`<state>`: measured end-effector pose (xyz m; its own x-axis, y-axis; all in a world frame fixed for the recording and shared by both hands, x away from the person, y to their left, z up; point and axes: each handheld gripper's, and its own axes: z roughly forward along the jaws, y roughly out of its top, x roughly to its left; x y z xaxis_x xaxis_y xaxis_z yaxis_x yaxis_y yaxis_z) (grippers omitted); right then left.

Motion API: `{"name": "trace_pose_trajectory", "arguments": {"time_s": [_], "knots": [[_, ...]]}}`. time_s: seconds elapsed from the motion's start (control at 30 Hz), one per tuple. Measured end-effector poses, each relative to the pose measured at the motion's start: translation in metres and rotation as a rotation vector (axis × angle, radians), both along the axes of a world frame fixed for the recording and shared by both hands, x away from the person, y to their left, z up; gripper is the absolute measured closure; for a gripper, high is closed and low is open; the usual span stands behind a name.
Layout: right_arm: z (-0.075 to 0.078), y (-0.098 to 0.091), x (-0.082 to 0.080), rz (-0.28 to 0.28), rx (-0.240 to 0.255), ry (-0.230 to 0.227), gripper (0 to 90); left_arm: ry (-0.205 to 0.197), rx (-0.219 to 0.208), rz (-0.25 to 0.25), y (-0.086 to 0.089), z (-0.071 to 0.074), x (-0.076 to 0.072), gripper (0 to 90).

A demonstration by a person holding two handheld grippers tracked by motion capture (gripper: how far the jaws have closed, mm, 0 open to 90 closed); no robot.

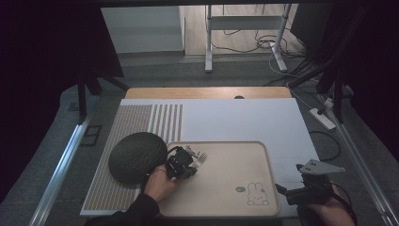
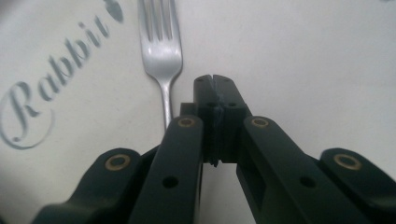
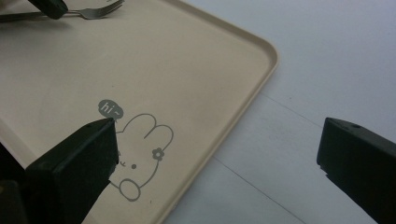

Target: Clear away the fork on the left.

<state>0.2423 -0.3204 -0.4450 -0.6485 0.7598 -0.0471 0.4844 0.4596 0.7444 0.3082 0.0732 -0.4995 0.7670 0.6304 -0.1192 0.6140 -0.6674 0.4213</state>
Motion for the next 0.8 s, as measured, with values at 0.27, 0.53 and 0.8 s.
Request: {"name": "trace_pose_trajectory", "arguments": {"time_s": [0.27,0.53,0.8], "knots": [[0.000,0.000,0.000,0.006,-0.001,-0.001,0.0,0.004,0.049,0.050,0.010,-0.006,0.009,89.3],[0.000,0.000,0.000,0.009,-0.001,-0.001,0.0,0.008,0.071,0.120,0.029,-0.006,0.016,89.3],[0.000,0.000,0.000,0.012,0.000,-0.002,0.0,0.033,0.059,0.188,0.048,-0.007,0.021,89.4]]}}
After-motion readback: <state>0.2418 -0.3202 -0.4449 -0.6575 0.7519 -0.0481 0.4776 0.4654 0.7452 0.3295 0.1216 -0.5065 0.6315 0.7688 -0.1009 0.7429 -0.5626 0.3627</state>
